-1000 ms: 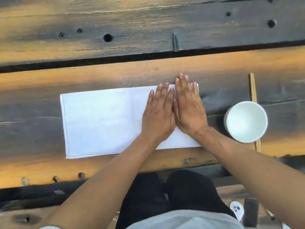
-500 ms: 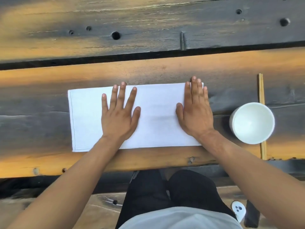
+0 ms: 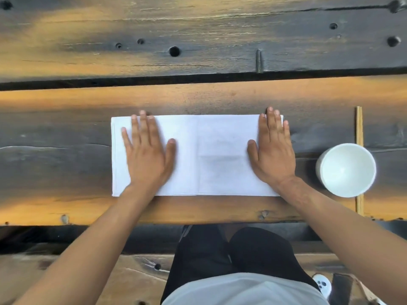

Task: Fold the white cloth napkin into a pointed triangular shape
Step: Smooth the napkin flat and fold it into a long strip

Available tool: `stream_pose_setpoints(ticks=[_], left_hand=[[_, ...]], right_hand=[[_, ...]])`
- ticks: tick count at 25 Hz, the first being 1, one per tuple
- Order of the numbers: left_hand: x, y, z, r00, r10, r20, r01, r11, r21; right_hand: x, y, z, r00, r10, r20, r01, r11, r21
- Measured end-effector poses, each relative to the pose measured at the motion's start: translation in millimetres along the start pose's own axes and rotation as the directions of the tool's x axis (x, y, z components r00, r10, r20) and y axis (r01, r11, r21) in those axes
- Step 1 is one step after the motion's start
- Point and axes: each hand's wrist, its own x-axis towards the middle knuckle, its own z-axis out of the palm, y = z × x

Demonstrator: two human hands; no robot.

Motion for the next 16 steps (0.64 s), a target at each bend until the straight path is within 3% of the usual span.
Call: stream_pose_setpoints(ticks=[3, 5, 11, 16], left_hand=[[-12.1, 100.6, 19.3, 0.921, 0.390, -0.003, -0.390, 0.919, -0.065], [-12.9, 151.1, 33.6, 0.858, 0.514, -0.021, -0.513, 0.852, -0.105], [2.4, 172.4, 52.0, 0.881, 0.474, -0.012, -0.474, 0.880, -0.025], [4.5, 168.5, 49.2, 0.871, 0.492, -0.003, -0.492, 0.871, 0.002]], right_hand=[[-6.5, 7.6, -8.8, 0.998, -0.003, -0.068, 0.014, 0.988, 0.155], [-13.2, 12.8, -11.9, 0.994, 0.070, -0.082, -0.055, 0.983, 0.174], [-14.9, 15.9, 0.1, 0.981, 0.193, 0.005, -0.193, 0.980, 0.044], [-14.3, 11.6, -0.6, 0.975, 0.220, -0.026, -0.217, 0.971, 0.099]])
